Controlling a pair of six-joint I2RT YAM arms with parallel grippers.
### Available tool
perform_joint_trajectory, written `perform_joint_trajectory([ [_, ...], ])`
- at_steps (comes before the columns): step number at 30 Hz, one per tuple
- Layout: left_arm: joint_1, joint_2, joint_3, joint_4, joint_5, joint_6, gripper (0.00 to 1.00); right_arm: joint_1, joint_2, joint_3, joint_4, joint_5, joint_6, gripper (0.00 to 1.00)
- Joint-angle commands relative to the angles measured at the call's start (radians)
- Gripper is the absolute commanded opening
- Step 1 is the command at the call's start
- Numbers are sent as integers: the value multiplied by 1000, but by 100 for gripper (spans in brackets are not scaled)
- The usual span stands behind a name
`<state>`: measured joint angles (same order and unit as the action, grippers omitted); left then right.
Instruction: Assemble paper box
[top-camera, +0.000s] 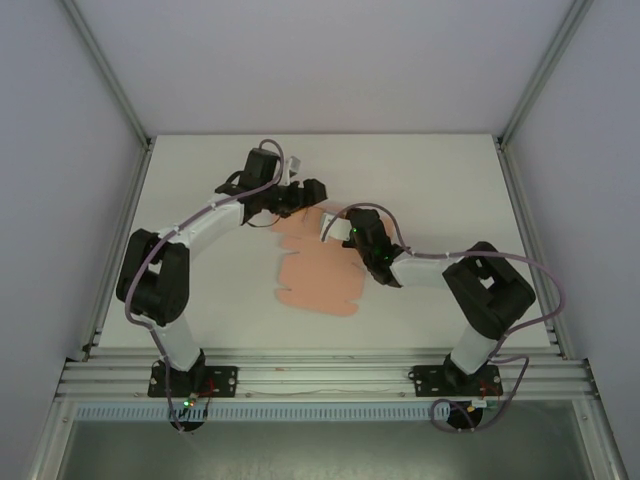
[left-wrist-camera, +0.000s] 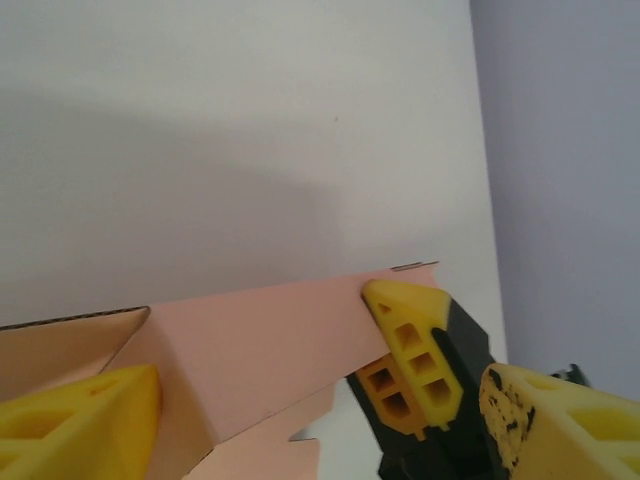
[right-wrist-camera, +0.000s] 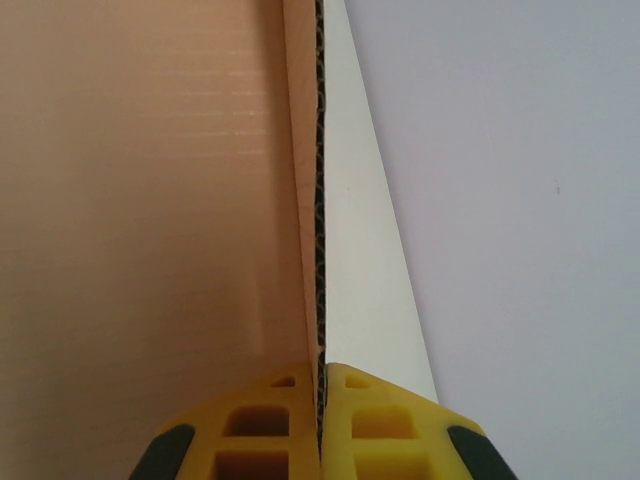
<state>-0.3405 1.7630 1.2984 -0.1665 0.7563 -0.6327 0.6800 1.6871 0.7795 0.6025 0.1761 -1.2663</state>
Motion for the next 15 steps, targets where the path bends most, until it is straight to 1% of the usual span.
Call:
perform_joint_trajectory([
  [1, -38, 12, -21, 90, 128, -79, 82, 7, 15, 29, 97, 17, 32, 0],
  [4, -45, 18, -32, 143, 139, -111, 80, 10, 16, 20, 112, -3, 42, 0],
  [7, -46, 36, -52, 246, 185, -192, 72, 10, 14, 15, 120, -14, 45, 0],
  [9, -49, 43, -64, 309, 220, -248, 71, 11, 14, 14, 124, -4, 44, 0],
  [11, -49, 33, -84, 349, 224, -279, 70, 11, 12, 11, 134, -2, 45, 0],
  [14, -50, 19, -110, 378, 211, -292, 70, 11, 7, -1, 149, -25, 65, 0],
  [15, -50, 16, -125, 418, 207, -311, 67, 12, 2, -7, 155, -38, 77, 0],
])
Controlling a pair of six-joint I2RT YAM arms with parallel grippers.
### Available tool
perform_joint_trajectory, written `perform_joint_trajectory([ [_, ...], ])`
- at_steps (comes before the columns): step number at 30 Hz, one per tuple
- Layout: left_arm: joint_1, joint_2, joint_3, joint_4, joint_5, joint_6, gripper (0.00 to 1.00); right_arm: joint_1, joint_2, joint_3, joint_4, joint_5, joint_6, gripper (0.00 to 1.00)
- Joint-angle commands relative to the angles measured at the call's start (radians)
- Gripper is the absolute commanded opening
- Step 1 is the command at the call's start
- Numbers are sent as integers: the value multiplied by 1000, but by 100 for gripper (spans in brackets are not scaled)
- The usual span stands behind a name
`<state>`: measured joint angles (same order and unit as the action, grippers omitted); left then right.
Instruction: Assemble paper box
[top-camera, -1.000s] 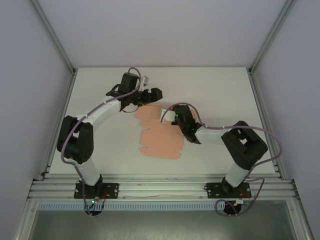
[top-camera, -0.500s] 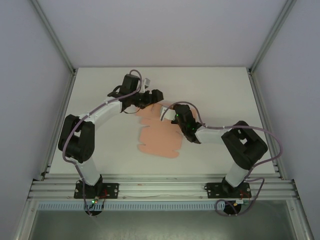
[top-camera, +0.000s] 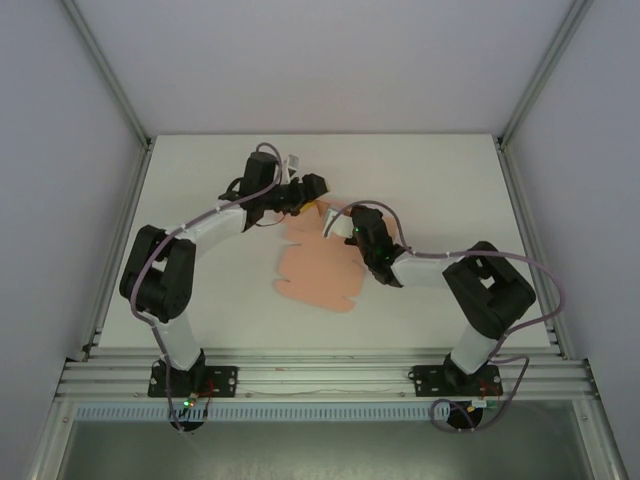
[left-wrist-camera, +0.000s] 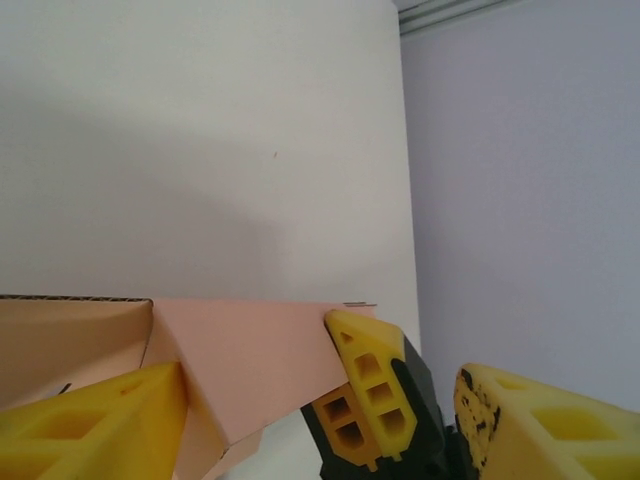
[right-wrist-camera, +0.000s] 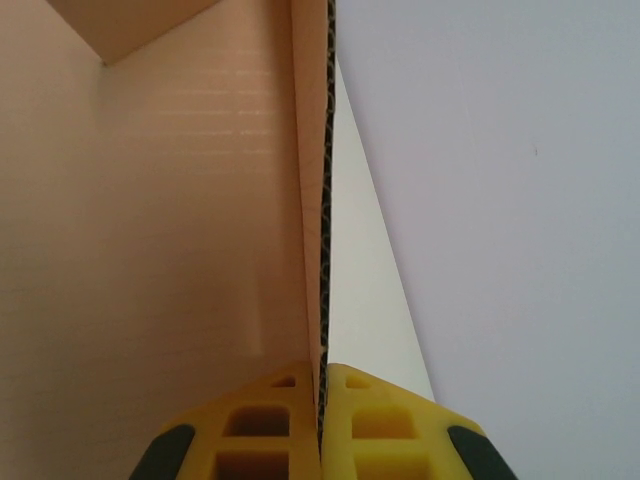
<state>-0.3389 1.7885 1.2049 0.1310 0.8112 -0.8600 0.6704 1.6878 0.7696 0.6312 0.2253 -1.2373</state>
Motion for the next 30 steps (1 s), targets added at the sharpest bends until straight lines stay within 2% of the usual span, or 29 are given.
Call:
perform_joint_trajectory([
  [1, -52, -6, -58, 202, 161, -133, 64, 21, -3, 0, 129, -102, 64, 0],
  [5, -56, 50, -133, 648, 220, -387, 59, 21, -17, -13, 132, -147, 95, 0],
  [7, -61, 72, -123, 669, 226, -395, 58, 21, -22, -17, 142, -149, 101, 0],
  [12, -62, 35, -94, 416, 182, -210, 57, 17, -38, -21, 141, -137, 102, 0],
  [17, -44, -103, -98, 28, -11, 62, 58, 2, -60, -30, 118, -126, 121, 0],
  [22, 22, -300, -211, -142, -179, 184, 73, -24, -82, -45, 100, -99, 132, 0],
  [24, 55, -398, -262, -239, -313, 234, 82, -36, -97, -50, 72, -103, 137, 0],
  [27, 103, -516, -337, -330, -508, 279, 100, -49, -117, -49, 26, -118, 147, 0],
  [30, 162, -562, -402, -328, -575, 300, 100, -56, -134, -49, 15, -158, 154, 0],
])
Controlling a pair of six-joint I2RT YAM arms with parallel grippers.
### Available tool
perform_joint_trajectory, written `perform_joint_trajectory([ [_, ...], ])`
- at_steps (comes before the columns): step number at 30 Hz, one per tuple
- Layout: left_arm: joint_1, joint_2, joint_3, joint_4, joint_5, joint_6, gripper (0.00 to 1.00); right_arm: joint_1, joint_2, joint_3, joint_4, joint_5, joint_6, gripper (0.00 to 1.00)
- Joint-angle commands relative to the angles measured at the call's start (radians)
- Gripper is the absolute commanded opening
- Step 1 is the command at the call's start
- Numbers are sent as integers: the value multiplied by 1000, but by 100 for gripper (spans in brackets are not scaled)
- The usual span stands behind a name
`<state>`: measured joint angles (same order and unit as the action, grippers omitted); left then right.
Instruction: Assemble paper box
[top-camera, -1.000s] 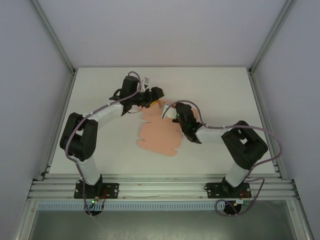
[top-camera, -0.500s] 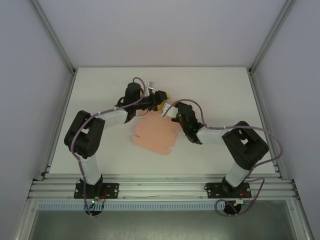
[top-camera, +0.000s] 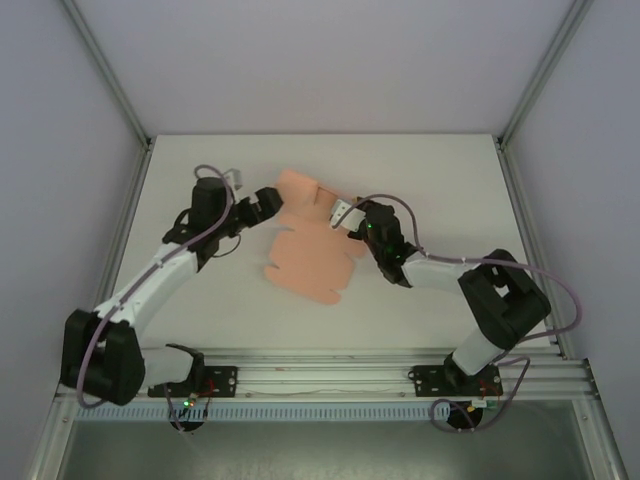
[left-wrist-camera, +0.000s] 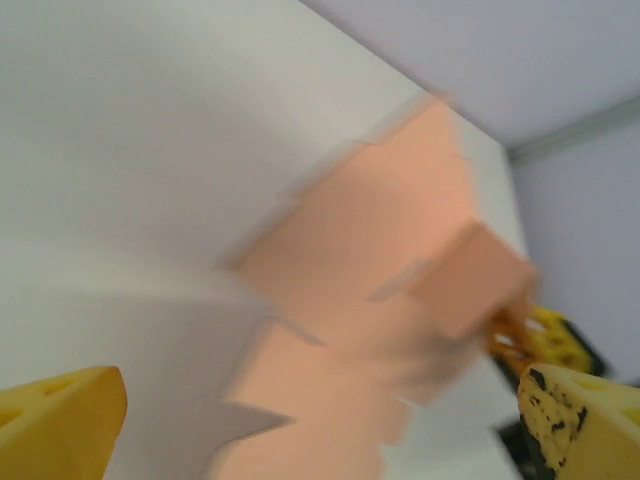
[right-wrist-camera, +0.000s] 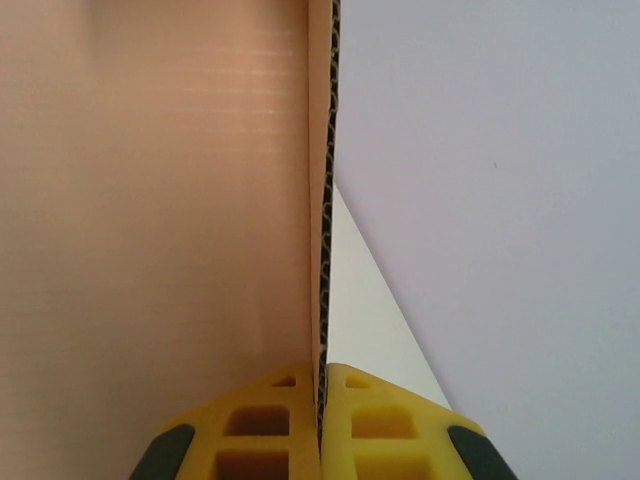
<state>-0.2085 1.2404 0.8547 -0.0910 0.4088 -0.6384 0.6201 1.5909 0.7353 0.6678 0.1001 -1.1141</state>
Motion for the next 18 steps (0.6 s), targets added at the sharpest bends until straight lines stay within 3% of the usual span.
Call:
perform_joint_trajectory([
  [1, 57, -7, -69, -94, -172, 80, 100, -7, -41, -9, -38, -46, 37, 0],
  [5, 96, 91, -67, -58, -124, 81, 100, -8, -58, 24, -85, -86, 48, 0],
  [9, 97, 175, -52, 7, 4, 153, 93, -7, -65, 49, -111, -92, 50, 0],
  [13, 97, 173, -127, 154, 176, 168, 91, -7, -61, 62, -112, -85, 59, 0],
  [18, 95, 182, -183, 288, 282, 145, 91, -7, -65, 62, -119, -100, 75, 0],
])
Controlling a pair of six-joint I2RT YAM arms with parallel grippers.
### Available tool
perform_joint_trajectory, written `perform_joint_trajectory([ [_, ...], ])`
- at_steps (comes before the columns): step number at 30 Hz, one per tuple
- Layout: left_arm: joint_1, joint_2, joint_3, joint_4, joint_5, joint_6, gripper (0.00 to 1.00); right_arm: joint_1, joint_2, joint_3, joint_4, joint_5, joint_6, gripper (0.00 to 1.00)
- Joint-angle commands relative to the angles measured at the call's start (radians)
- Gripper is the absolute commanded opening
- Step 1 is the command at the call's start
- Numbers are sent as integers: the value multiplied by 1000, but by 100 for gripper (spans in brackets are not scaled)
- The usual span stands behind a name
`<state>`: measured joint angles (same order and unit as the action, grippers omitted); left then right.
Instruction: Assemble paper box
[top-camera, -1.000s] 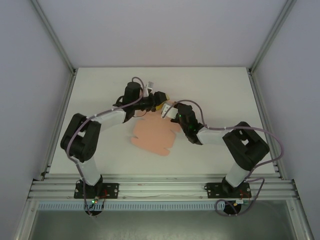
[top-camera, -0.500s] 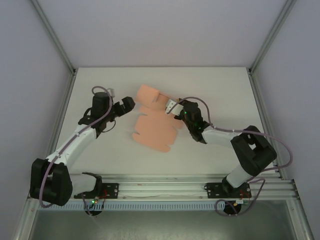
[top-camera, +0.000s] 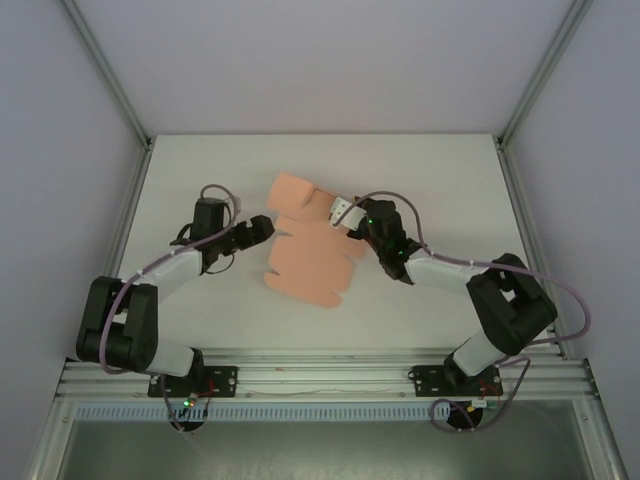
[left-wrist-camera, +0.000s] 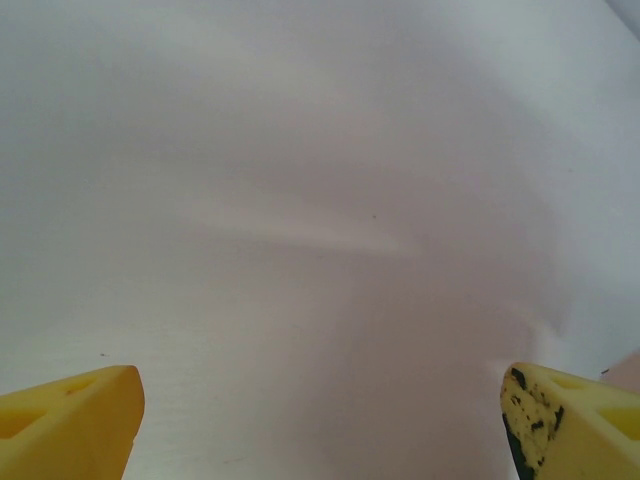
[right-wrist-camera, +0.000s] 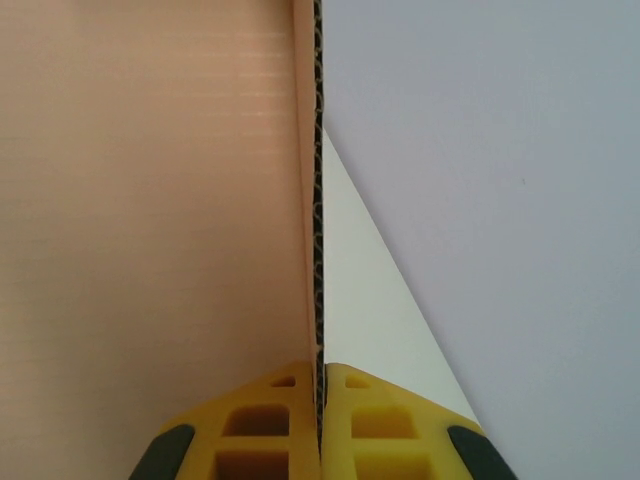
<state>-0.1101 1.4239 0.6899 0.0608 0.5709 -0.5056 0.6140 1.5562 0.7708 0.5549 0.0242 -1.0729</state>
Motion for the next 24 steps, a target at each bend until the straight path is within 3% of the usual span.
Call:
perform_joint_trajectory([
  [1, -3, 9, -17, 156, 138, 5, 91, -1, -34, 25, -11, -32, 41, 0],
  [8, -19, 30, -44, 356, 252, -26, 88, 0, -33, 29, -45, -37, 48, 0],
  [13, -68, 41, -26, 335, 275, 27, 86, 7, -33, 31, -26, -35, 53, 0],
  [16, -95, 78, -33, 418, 328, 15, 83, 8, -40, 35, -21, -63, 72, 0],
  [20, -108, 147, -32, 544, 398, -42, 73, 9, -44, 39, -8, -80, 93, 0],
  [24, -125, 205, -23, 625, 422, -108, 55, 10, -50, 38, 6, -94, 111, 0],
])
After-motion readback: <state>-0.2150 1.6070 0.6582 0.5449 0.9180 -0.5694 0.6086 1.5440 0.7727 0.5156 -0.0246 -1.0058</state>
